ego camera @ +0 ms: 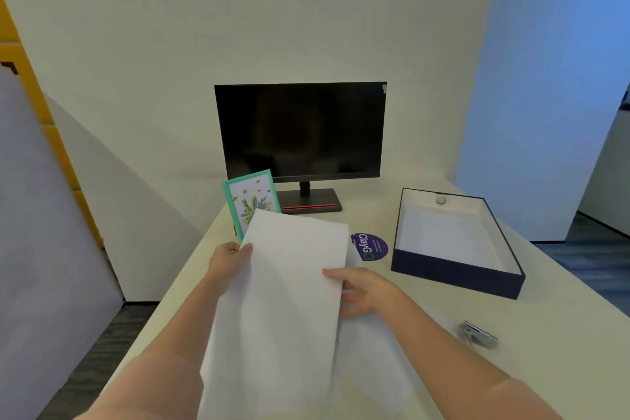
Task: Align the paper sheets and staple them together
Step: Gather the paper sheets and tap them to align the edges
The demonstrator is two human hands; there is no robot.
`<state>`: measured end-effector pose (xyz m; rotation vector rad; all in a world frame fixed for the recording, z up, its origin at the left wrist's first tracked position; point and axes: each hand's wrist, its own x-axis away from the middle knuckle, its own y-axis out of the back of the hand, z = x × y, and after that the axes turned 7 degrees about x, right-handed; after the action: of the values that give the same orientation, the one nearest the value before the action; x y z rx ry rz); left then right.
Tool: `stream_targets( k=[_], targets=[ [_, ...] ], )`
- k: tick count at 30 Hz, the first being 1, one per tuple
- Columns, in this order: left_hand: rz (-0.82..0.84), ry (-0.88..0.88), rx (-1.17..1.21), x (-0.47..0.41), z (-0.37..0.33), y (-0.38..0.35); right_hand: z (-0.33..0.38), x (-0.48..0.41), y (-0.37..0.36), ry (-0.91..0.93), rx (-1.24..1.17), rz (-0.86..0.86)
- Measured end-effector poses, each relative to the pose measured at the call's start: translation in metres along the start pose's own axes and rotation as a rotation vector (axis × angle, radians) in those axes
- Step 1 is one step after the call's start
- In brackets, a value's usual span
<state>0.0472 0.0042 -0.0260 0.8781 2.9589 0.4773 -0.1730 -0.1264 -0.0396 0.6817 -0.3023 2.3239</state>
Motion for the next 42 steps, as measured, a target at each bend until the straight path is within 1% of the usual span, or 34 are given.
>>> stream_targets(
  k=[1, 2, 4, 6, 8, 10, 12, 16, 18, 22, 25, 27, 30, 32, 36, 39, 42],
  targets=[
    [-0.012, 0.034, 0.009, 0.001, 0.000, -0.006, -0.002, -0.004, -0.001, 0.002, 0.084, -0.043],
    [-0.016, 0.068, -0.009, 0.003, -0.001, -0.013, -0.003, -0.008, -0.001, 0.026, 0.161, -0.125],
    [0.012, 0.143, -0.063, 0.006, -0.003, -0.027, 0.000, -0.018, 0.004, 0.087, 0.345, -0.344],
    [0.115, 0.245, -0.115, 0.014, -0.007, -0.040, 0.002, -0.021, 0.011, 0.139, 0.512, -0.511],
    [0.182, 0.320, -0.213, 0.024, -0.010, -0.050, -0.002, -0.025, 0.019, 0.119, 0.676, -0.588],
    [0.210, 0.377, -0.278, 0.031, -0.011, -0.057, -0.010, -0.027, 0.024, 0.031, 0.848, -0.610],
    [0.224, 0.400, -0.292, 0.033, -0.010, -0.062, -0.017, -0.027, 0.025, -0.021, 0.907, -0.609],
    [0.229, 0.411, -0.272, 0.034, -0.009, -0.069, -0.019, -0.028, 0.026, -0.025, 0.920, -0.688],
    [0.209, 0.402, -0.273, 0.034, -0.005, -0.070, -0.016, -0.028, 0.029, -0.028, 0.851, -0.689],
    [0.163, 0.404, -0.294, 0.032, 0.003, -0.072, -0.011, -0.027, 0.036, -0.002, 0.592, -0.590],
    [0.147, 0.399, -0.302, 0.033, 0.004, -0.072, -0.008, -0.029, 0.038, 0.015, 0.531, -0.554],
    [0.118, 0.381, -0.346, 0.033, 0.001, -0.067, -0.004, -0.028, 0.038, 0.033, 0.484, -0.529],
    [0.079, 0.334, -0.421, 0.027, 0.001, -0.053, 0.003, -0.025, 0.045, 0.040, 0.340, -0.495],
    [0.075, 0.314, -0.465, 0.022, 0.004, -0.044, 0.008, -0.021, 0.052, 0.030, 0.306, -0.484],
    [0.125, 0.287, -0.491, 0.020, 0.012, -0.037, 0.020, -0.012, 0.061, 0.027, 0.343, -0.489],
    [0.163, 0.231, -0.521, 0.023, 0.016, -0.040, 0.028, -0.007, 0.066, 0.014, 0.537, -0.475],
    [0.149, 0.205, -0.515, 0.025, 0.020, -0.043, 0.033, 0.000, 0.067, -0.030, 0.742, -0.417]
  ],
)
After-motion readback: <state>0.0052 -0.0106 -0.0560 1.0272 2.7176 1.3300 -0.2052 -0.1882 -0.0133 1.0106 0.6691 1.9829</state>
